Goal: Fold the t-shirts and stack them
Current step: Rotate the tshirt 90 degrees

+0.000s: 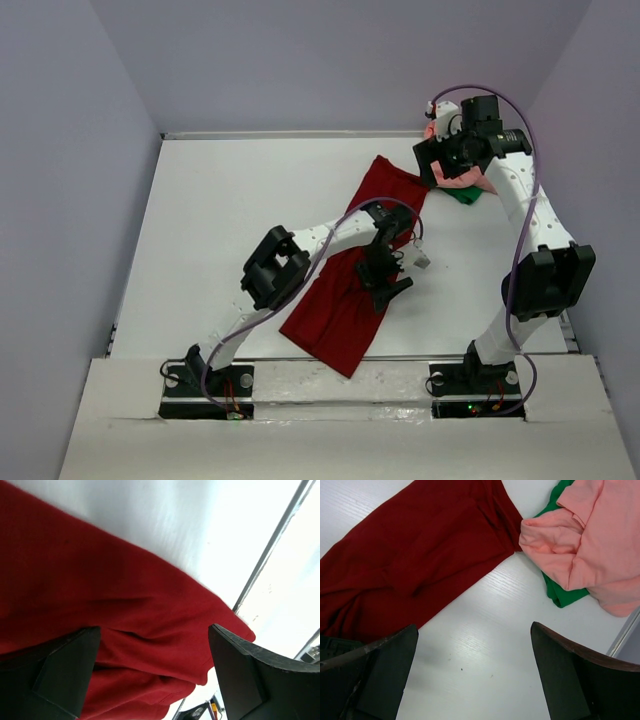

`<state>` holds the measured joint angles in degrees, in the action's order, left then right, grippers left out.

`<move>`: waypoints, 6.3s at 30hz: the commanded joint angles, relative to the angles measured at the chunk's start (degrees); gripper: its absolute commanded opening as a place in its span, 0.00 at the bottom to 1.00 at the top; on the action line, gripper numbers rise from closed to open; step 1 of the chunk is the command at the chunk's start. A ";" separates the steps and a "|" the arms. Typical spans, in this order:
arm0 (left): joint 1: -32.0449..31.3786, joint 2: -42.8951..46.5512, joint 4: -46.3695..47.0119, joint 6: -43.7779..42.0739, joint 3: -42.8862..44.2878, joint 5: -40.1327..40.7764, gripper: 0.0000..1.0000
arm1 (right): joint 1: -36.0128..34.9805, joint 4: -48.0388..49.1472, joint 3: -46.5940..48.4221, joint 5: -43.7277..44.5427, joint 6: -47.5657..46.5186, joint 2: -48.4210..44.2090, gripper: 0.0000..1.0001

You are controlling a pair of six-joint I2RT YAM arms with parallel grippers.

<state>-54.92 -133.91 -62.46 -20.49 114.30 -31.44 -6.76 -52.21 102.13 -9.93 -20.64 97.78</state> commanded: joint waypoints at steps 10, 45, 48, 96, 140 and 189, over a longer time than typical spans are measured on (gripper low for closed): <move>0.86 14.11 -2.41 0.19 -5.93 5.95 0.99 | 0.35 0.61 0.18 -4.04 1.13 4.61 1.00; 32.76 34.85 17.98 6.43 -21.40 14.12 0.99 | 0.35 -9.33 29.64 -18.80 1.92 43.13 1.00; 33.73 35.38 17.98 6.25 -21.49 14.56 0.99 | 0.35 -6.94 24.70 -18.98 2.19 41.79 1.00; 39.89 36.61 18.69 6.87 -26.23 24.06 0.99 | -9.05 22.41 50.37 -29.44 15.03 58.41 1.00; 35.06 37.76 23.52 5.99 -34.76 9.03 0.98 | -9.06 -12.64 0.55 -25.47 -1.94 10.42 1.00; 29.60 33.10 31.08 8.10 -35.46 16.32 0.99 | -11.25 -18.27 11.25 -30.76 -9.06 30.10 1.00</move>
<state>-28.36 -102.87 -32.84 -15.51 77.62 -19.29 -16.62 -66.92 110.59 -38.22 -26.79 126.19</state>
